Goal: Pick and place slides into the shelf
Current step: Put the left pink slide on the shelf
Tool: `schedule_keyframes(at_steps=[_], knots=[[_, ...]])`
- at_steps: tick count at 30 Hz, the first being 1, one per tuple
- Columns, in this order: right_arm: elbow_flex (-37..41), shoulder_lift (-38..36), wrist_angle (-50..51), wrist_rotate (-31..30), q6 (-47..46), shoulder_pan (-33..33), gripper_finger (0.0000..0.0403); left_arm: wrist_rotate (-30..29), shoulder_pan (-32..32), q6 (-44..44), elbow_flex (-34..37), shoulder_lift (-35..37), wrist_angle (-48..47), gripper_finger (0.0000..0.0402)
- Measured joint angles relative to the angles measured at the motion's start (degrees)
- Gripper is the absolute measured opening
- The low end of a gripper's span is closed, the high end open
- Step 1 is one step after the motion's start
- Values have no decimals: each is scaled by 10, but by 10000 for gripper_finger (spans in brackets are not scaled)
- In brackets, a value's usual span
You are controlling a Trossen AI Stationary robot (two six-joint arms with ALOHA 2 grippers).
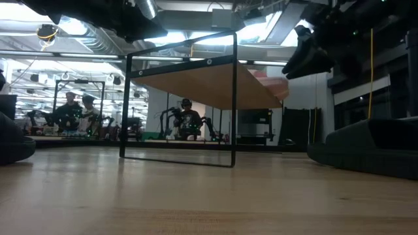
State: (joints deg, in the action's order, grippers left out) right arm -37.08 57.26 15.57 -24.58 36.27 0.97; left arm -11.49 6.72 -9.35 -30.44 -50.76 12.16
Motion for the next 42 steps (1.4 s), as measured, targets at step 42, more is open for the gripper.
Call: schedule_keyframes(at_steps=[42], knots=[[0, 27, -28, 1, 32, -38, 134, 0, 0, -3, 0, -2, -1, 0]])
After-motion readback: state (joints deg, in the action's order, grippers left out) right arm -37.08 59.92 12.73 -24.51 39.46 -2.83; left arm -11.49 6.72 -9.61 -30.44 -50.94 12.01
